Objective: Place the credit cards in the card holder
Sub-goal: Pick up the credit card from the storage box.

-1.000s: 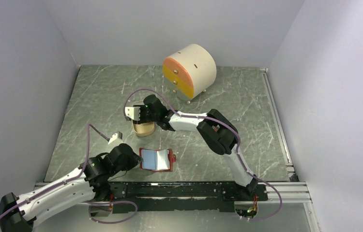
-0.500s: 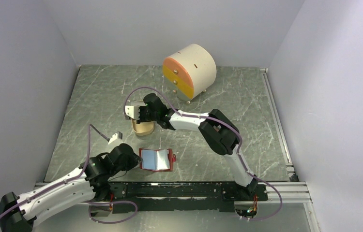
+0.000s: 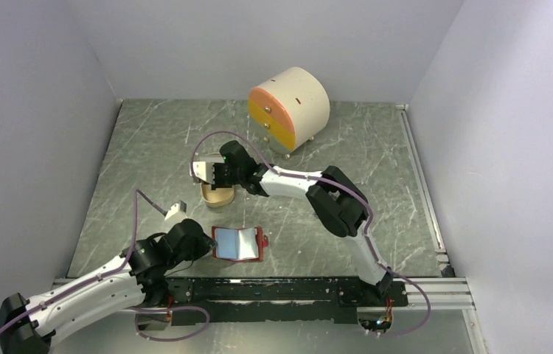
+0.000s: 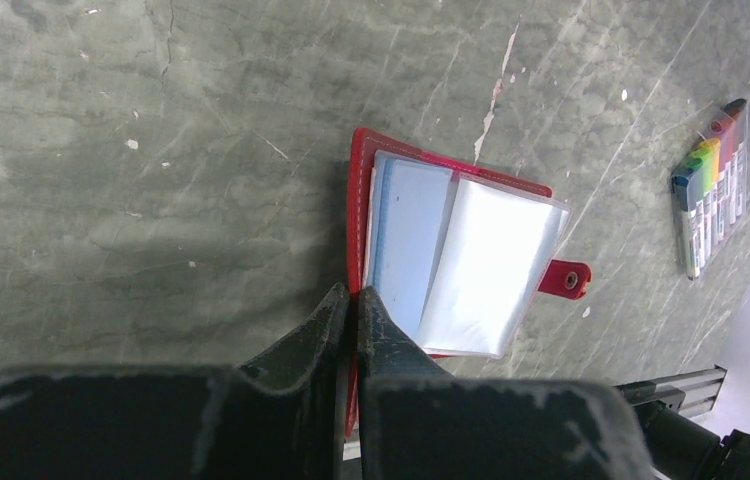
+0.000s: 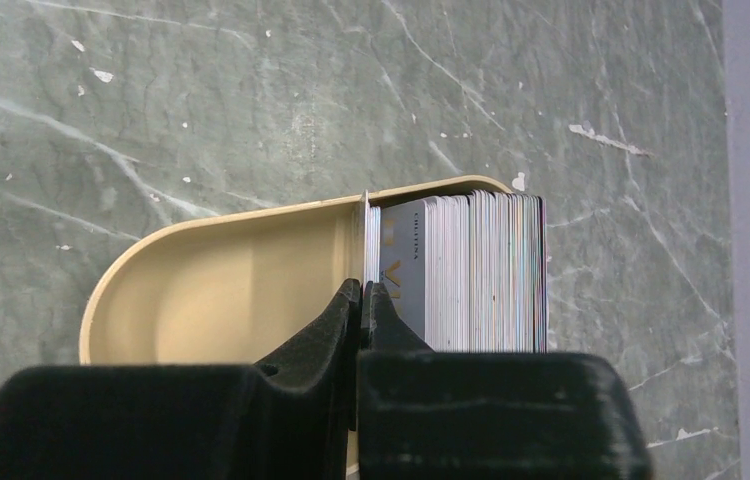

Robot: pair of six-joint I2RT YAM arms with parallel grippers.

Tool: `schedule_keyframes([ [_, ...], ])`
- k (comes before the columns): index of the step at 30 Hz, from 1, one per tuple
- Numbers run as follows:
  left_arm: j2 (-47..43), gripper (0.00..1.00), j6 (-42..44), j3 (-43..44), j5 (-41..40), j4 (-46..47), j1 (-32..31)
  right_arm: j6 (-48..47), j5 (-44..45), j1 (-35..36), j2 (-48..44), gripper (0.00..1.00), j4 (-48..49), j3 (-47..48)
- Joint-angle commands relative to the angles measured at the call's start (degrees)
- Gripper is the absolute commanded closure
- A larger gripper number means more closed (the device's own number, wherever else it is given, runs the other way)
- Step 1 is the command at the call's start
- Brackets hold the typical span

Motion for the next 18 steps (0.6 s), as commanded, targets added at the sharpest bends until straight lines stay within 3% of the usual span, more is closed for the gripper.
schedule_keyframes([
  [1, -0.16, 0.91, -0.39, 1.17, -1.16, -0.95, -0.27, 1.37, -1.72, -1.19, -3.03, 1.0, 0.64, -0.44],
  [18, 0.38, 0.91, -0.27, 1.61, -1.03, -1.03, -0.27, 11.78, -9.48, -5.33, 2.72, 0.97, -5.55, 9.35],
])
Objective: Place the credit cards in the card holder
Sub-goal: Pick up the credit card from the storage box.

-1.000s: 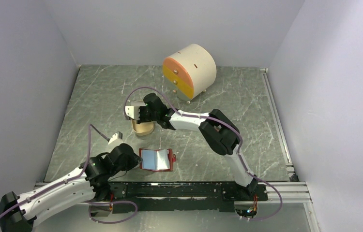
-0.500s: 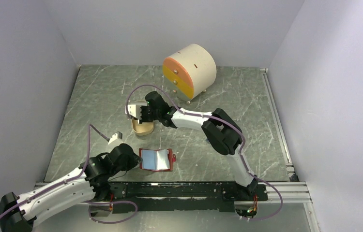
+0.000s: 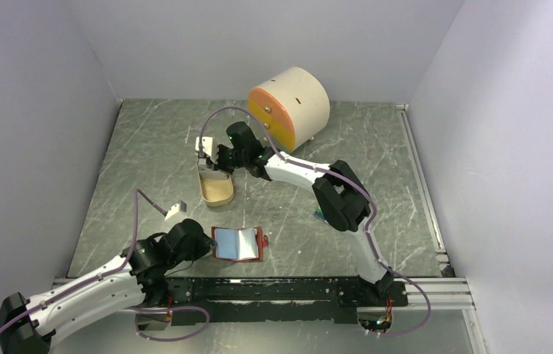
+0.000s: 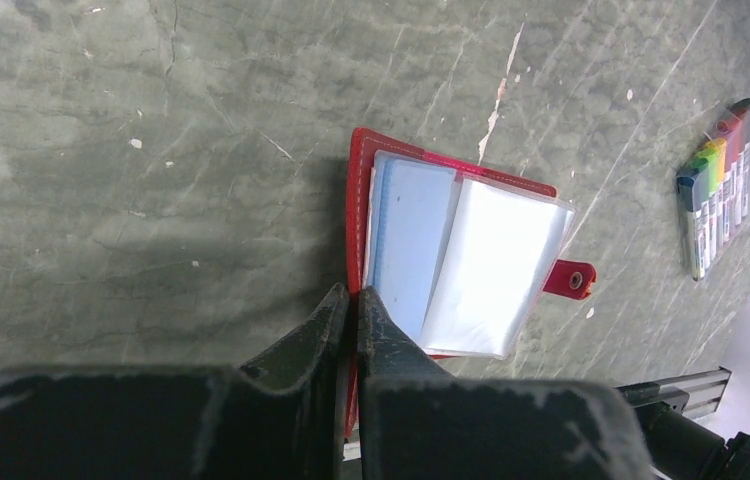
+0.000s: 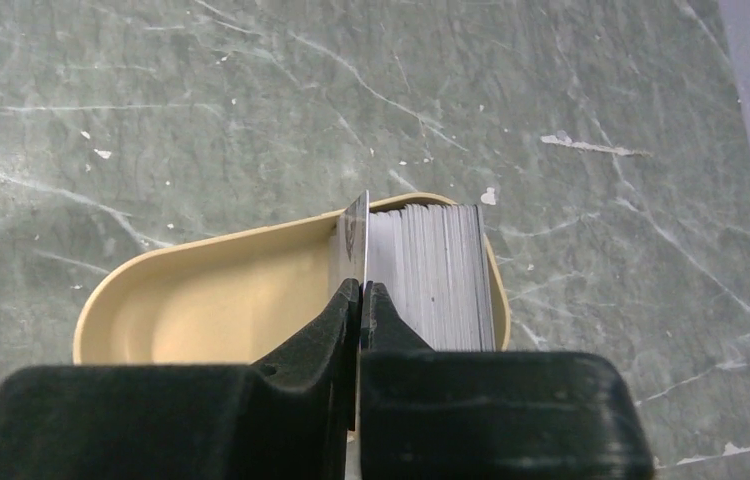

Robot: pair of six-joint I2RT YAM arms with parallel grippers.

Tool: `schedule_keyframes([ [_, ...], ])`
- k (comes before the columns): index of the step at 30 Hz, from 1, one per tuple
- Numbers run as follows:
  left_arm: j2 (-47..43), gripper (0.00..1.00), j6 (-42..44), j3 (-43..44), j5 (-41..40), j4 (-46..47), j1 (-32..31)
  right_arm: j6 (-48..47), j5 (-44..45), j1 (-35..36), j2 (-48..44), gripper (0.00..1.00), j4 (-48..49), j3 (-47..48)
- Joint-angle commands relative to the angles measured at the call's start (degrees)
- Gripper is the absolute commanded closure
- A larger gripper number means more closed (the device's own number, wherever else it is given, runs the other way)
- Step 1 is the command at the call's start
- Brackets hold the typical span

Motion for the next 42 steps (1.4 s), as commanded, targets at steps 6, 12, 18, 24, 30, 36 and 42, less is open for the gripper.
schedule_keyframes([
  [6, -0.23, 0.91, -0.4, 1.42, -1.12, -1.12, -0.27, 2.91, -1.46, -0.73, 4.04, 0.97, -2.83, 4.8],
  [12, -0.8, 0.91, -0.54, 1.18, -1.08, -1.28, -0.27, 3.63, -1.06, -0.81, 5.51, 0.93, -4.14, 6.3],
  [18, -0.97, 0.91, -0.54, 0.95, -1.04, -1.16, -0.27, 5.63, -1.54, -1.19, 4.65, 0.96, -1.78, 5.02],
  [24, -0.52, 0.91, -0.45, 0.98, -0.95, -0.77, -0.27, 6.58, -2.64, -1.67, 5.17, 1.0, -2.58, 6.72],
  [30, -0.25, 0.91, -0.36, 1.02, -0.97, -0.77, -0.27, 8.26, -2.57, -1.9, 5.39, 1.0, -1.85, 6.62],
  [36, -0.12, 0.91, -0.28, 0.96, -0.86, -0.42, -0.27, 10.7, -4.44, -2.61, 4.92, 0.99, -0.4, 6.21],
  [42, 0.27, 0.91, -0.19, 1.03, -0.85, -0.33, -0.28, 12.7, -6.97, -3.14, 4.1, 1.0, 0.23, 6.21],
])
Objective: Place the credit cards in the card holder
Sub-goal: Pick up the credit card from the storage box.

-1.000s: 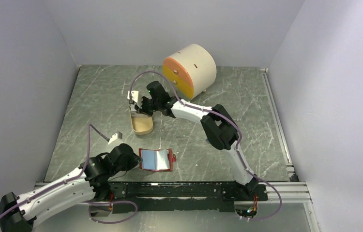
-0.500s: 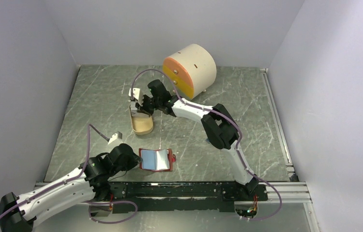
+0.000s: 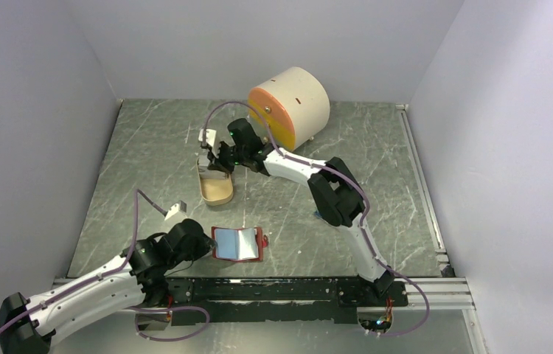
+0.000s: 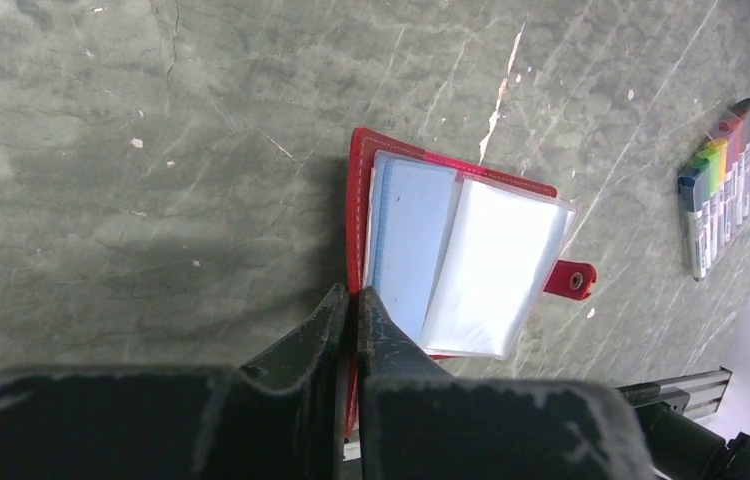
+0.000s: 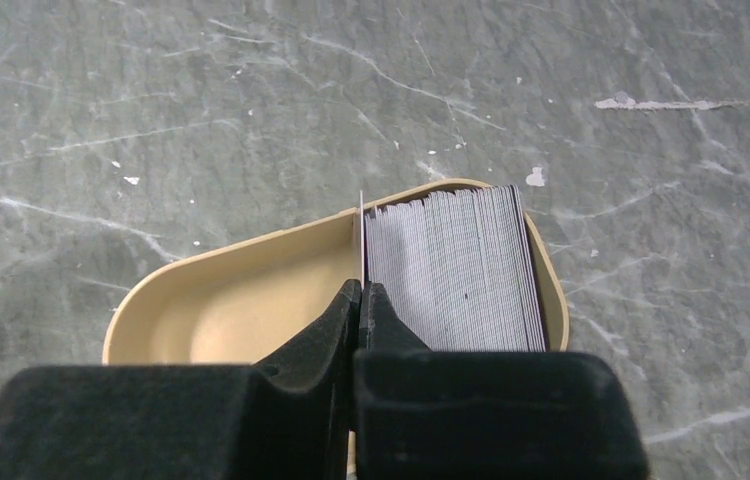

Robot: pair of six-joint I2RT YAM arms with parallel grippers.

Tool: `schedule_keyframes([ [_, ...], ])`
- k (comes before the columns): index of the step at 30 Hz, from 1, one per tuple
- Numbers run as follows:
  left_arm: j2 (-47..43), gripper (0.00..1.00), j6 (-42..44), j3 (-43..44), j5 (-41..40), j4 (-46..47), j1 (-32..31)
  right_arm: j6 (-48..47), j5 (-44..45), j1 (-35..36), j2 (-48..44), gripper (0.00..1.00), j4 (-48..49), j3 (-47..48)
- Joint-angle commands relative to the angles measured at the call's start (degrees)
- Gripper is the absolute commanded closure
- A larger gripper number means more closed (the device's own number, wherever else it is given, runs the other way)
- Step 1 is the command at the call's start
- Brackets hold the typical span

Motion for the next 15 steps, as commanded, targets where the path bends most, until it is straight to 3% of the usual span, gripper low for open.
schedule_keyframes([
  [1, 0.27, 0.91, -0.23, 1.02, -0.86, -0.2, -0.28, 2.63, -2.82, -1.47, -0.97, 1.0, 2.88, 0.65],
  [15, 1.77, 0.91, -1.94, 0.57, -2.89, -0.43, -0.31, 13.43, -5.13, -3.36, -8.2, 1.0, 7.31, -5.12],
])
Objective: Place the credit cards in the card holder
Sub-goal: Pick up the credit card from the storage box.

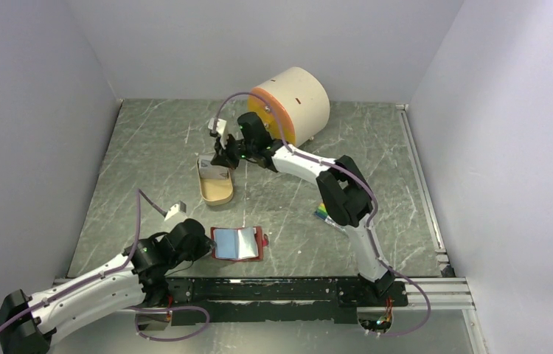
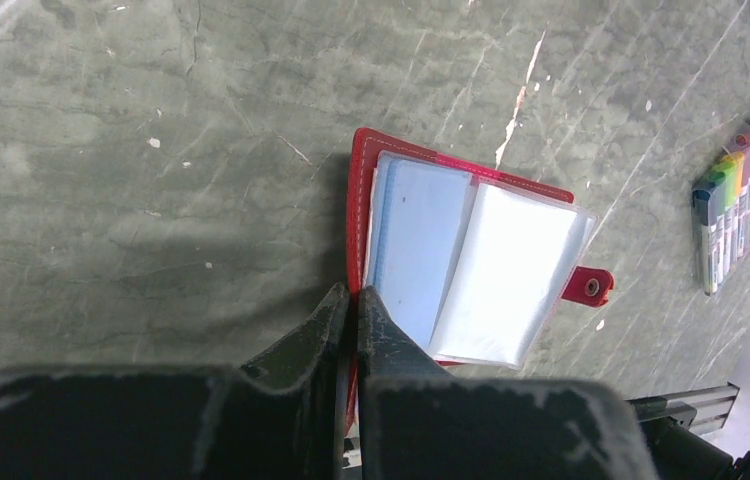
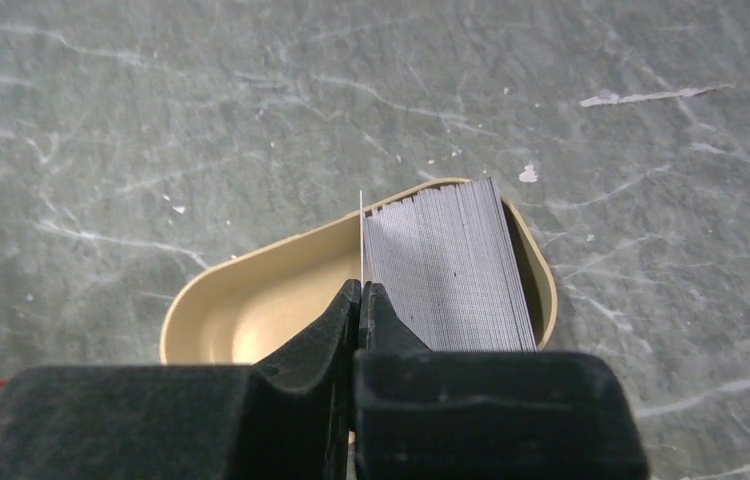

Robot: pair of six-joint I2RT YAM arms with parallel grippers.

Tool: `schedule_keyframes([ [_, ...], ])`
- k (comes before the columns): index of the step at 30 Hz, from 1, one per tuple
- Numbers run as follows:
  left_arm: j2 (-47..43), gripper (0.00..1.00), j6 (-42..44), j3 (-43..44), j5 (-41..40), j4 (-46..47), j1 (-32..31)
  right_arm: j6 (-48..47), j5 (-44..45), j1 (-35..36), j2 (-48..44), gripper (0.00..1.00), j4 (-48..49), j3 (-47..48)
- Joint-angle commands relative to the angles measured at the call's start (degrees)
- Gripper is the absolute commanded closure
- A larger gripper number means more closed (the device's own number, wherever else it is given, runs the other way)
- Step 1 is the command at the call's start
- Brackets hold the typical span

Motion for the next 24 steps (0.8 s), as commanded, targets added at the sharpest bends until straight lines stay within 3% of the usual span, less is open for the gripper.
schedule_keyframes([
  [1, 0.02, 0.91, -0.9, 0.36, -2.13, -0.08, -0.27, 5.63, -0.11, -0.85, -6.33, 1.0, 5.63, -3.89],
  [11, 2.12, 0.91, -0.74, 0.26, -2.47, 1.78, -0.27, 17.32, 5.61, -0.7, -18.81, 1.0, 11.62, -18.46],
  [17, 2.86, 0.91, -1.24, 0.44, -2.57, 2.32, -0.27, 32.28, 19.46, 2.28, -27.89, 1.0, 4.16, -25.51],
  [24, 2.19, 0.91, -2.28, -1.06, -2.84, 3.43, -0.29, 48.63, 24.31, 7.1, -40.31, 1.0, 9.19, -42.9],
])
